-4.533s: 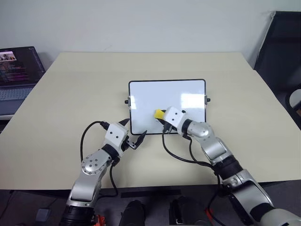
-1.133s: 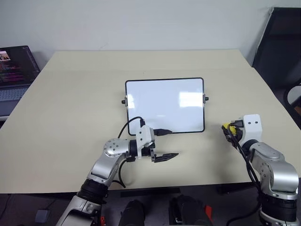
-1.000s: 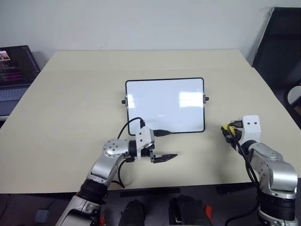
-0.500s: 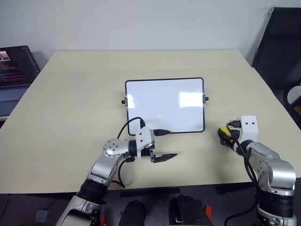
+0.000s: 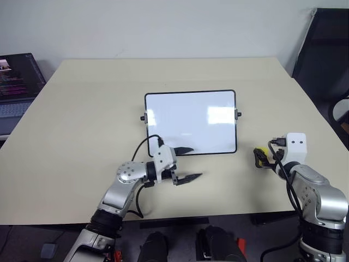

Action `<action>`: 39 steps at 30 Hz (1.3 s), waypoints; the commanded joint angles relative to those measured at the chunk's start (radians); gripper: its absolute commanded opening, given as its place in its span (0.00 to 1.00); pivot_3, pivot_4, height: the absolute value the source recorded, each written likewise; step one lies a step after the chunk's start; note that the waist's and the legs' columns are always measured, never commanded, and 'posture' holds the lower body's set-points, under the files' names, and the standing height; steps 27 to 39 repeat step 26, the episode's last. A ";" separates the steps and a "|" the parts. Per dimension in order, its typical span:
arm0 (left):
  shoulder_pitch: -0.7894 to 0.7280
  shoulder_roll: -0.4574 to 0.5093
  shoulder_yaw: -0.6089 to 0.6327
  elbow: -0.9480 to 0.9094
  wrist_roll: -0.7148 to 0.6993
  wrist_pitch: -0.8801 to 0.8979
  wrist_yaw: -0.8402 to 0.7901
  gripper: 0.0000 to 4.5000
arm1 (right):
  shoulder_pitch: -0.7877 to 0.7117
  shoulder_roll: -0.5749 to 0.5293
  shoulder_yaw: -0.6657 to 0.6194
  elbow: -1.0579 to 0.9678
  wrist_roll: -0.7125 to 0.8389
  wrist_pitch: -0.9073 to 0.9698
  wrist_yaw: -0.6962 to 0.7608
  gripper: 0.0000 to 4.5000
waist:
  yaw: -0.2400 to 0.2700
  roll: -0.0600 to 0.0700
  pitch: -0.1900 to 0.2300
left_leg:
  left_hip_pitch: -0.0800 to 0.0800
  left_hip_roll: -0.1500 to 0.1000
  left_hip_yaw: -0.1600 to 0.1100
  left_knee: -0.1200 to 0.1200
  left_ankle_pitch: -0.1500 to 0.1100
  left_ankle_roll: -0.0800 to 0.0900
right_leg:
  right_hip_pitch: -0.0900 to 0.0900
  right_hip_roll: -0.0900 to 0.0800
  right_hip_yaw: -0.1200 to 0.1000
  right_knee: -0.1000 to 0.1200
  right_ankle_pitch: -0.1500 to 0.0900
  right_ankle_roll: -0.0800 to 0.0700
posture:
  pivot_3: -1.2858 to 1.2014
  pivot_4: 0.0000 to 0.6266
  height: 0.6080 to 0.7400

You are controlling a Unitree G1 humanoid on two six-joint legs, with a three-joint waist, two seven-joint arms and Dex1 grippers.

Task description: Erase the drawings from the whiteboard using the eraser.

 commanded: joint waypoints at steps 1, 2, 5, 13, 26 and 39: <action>0.065 -0.001 0.080 -0.097 -0.014 0.030 0.107 1.00 | 0.083 0.010 0.003 -0.140 -0.022 -0.100 -0.029 0.99 | 0.001 0.000 0.000 | 0.000 0.000 0.000 0.000 0.000 0.000 | 0.000 0.000 0.000 0.000 0.000 0.000 | 0.52 0.24 1.00; 0.089 -0.006 0.095 -0.117 -0.015 0.044 0.137 1.00 | 0.113 0.025 -0.001 -0.168 -0.023 -0.130 -0.037 0.99 | 0.001 0.000 0.000 | 0.000 0.000 0.000 -0.001 0.000 0.000 | 0.000 0.000 0.000 -0.001 0.000 0.000 | 0.52 0.24 1.00; 0.161 -0.038 0.143 -0.178 -0.019 0.078 0.239 1.00 | 0.220 0.076 0.010 -0.240 -0.024 -0.245 -0.048 0.99 | 0.001 0.000 0.000 | 0.000 0.000 0.000 0.000 0.000 0.000 | 0.000 -0.001 0.000 -0.001 0.000 0.000 | 0.52 0.24 1.00; 0.386 -0.132 0.240 -0.347 0.017 0.134 0.505 1.00 | 0.529 0.245 0.124 -0.303 -0.063 -0.610 -0.077 0.99 | 0.001 0.001 0.000 | 0.001 0.002 0.000 0.000 0.000 0.000 | 0.000 -0.003 0.000 0.000 -0.001 -0.001 | 0.52 0.24 1.00; 0.667 -0.200 0.275 -0.546 0.023 0.186 0.662 1.00 | 0.722 0.300 0.262 -0.176 -0.167 -0.887 -0.132 0.99 | 0.004 0.000 0.000 | -0.001 0.001 0.000 0.000 -0.001 -0.002 | -0.003 -0.007 -0.001 -0.003 -0.006 -0.009 | 0.52 0.24 1.00; 0.667 -0.200 0.275 -0.546 0.023 0.186 0.662 1.00 | 0.722 0.300 0.262 -0.176 -0.167 -0.887 -0.132 0.99 | 0.004 0.000 0.000 | -0.001 0.001 0.000 0.000 -0.001 -0.002 | -0.003 -0.007 -0.001 -0.003 -0.006 -0.009 | 0.52 0.24 1.00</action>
